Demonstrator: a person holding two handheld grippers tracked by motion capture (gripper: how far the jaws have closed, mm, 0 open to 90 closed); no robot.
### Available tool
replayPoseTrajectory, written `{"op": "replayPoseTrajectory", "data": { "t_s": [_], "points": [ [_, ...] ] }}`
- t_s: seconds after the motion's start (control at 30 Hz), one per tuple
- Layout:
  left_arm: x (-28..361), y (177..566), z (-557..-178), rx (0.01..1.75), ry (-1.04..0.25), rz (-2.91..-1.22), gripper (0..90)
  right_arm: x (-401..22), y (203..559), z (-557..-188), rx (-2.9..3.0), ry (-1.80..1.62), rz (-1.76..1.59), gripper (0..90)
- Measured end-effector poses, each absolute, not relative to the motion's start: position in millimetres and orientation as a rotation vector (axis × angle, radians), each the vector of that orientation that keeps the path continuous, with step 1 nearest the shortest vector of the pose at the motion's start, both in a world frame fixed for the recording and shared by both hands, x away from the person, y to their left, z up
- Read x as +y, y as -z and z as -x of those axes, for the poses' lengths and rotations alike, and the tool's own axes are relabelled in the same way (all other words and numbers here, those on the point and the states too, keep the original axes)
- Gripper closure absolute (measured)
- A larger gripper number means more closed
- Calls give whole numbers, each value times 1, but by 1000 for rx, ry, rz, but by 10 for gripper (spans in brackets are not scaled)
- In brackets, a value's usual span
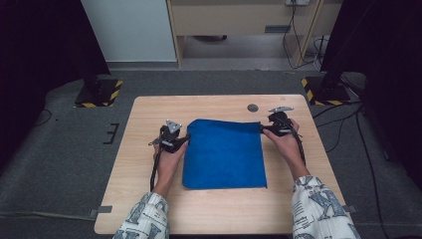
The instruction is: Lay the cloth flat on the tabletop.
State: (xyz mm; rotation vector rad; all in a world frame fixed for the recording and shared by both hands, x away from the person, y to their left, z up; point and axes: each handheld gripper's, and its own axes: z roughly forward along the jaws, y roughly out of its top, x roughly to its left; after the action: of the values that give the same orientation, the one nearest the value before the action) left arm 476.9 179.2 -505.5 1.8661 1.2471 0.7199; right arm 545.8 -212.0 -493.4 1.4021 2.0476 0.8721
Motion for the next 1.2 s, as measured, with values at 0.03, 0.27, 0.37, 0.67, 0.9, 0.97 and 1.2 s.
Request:
{"op": "replayPoseTrajectory", "data": {
  "t_s": [0.03, 0.27, 0.37, 0.67, 0.9, 0.97, 1.2],
  "points": [
    [179, 506, -477, 1247, -720, -1866, 450, -212, 493, -546, 2048, -872, -1402, 249],
    [183, 504, -471, 1235, -725, -1860, 441, -224, 487, -543, 2021, -863, -1424, 240],
    [185, 501, -470, 1235, -719, -1858, 435, -225, 484, -541, 2021, -869, -1425, 238],
    [202, 497, -459, 1217, -676, -1836, 314, -225, 474, -525, 2065, -962, -1407, 179],
    [207, 502, -456, 1207, -632, -1854, 235, -214, 479, -516, 2124, -966, -1366, 138],
    [207, 503, -454, 1188, -625, -1875, 201, -210, 479, -512, 2131, -980, -1359, 140],
    [215, 503, -450, 1173, -565, -1893, 123, -193, 482, -502, 2193, -996, -1313, 135]
  ]
}}
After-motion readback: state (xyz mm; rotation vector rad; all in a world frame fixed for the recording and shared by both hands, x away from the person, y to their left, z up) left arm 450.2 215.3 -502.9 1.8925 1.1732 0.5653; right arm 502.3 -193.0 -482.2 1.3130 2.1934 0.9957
